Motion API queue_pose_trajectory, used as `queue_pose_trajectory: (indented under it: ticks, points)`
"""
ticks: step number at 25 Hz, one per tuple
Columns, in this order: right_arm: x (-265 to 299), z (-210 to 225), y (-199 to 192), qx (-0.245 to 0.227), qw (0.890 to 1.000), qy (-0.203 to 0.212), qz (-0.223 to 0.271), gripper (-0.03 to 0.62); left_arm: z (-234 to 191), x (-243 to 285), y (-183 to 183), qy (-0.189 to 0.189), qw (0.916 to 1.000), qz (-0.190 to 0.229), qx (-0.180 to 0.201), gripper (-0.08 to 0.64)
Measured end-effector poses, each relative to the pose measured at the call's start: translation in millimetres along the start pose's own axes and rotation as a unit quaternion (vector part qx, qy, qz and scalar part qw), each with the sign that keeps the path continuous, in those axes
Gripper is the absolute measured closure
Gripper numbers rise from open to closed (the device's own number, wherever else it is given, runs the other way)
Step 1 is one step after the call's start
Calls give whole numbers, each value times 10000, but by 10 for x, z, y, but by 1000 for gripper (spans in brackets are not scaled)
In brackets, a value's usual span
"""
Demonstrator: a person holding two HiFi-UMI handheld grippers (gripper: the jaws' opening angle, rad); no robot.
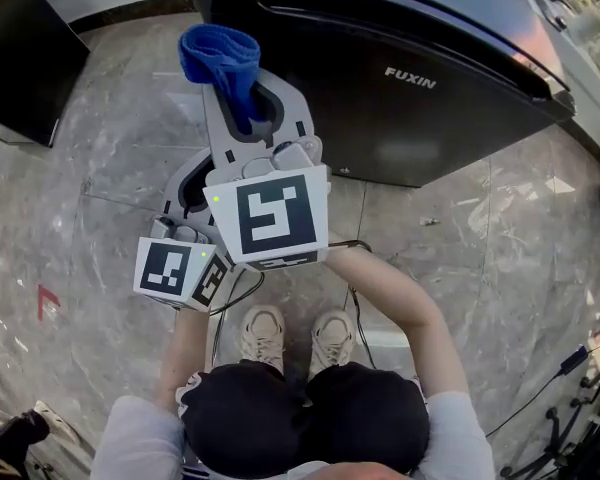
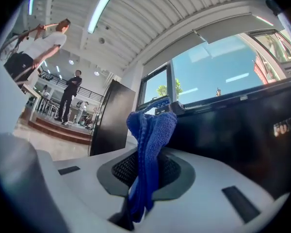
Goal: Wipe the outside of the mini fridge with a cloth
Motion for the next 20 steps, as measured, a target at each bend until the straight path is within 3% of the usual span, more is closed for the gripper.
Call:
queue_pose_trajectory:
  ticks: [10, 16, 20]
  points:
    - [-25, 204, -87, 1, 9992, -391, -87, 512, 84, 75, 23, -157, 9999, 46, -38, 555]
    - [-413, 554, -135, 304, 9955, -838, 331, 512, 221, 87, 3, -355, 9993, 10, -138, 555]
    - [-712, 806, -212, 246, 9934, -1115, 71, 512, 258, 109, -27, -396, 9991, -60, -130, 555]
Point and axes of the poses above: the fingertips, and each gripper's own axes: x forward along the fingers, z to its right, y out of its top, the point moved 3 cm from there along -x, backward along the fingers, and after that the axes turned 8 degrees about -z, right-handed, at the moved point
